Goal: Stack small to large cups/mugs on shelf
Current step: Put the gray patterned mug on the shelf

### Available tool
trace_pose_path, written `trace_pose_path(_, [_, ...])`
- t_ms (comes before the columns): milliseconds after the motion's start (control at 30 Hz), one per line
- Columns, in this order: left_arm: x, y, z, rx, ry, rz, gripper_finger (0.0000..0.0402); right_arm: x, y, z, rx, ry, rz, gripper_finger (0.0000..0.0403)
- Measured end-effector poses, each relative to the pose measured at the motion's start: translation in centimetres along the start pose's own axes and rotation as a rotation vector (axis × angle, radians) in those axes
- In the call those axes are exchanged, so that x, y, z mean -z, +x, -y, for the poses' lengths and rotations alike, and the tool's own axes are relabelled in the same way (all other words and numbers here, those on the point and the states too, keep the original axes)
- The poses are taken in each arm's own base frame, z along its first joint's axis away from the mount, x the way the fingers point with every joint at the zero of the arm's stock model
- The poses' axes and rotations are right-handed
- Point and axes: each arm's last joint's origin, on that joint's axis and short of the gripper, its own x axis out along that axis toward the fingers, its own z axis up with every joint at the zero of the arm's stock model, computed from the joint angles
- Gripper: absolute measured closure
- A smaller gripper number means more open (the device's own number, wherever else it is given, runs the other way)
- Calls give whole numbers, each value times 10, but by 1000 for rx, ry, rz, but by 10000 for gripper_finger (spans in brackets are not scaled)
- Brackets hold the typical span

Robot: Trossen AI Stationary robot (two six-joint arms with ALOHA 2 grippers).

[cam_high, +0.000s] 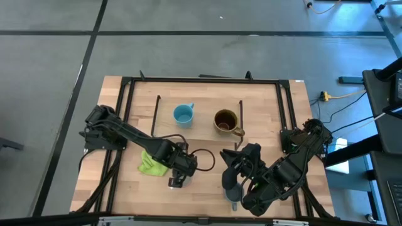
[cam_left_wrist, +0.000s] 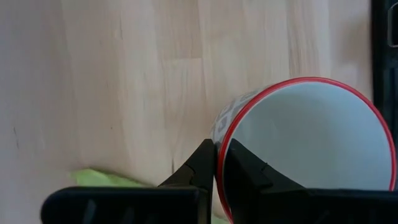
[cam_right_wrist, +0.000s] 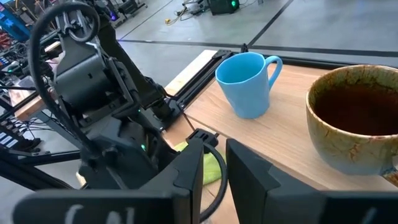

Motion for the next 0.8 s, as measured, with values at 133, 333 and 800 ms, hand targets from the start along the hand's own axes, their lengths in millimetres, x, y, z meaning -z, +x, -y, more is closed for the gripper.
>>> trace_pose_path(133, [0,1,0,-3,-1,3,381,0,0,0,0,0,-4,331])
trace_pose_path(333, [-3,1,0,-3,-3,30,381,0,0,0,2,-5,-4,331])
trace_pose_path(800, [-5,1,0,-1,-6,47,372,0,0,1,3,-10,-4,331])
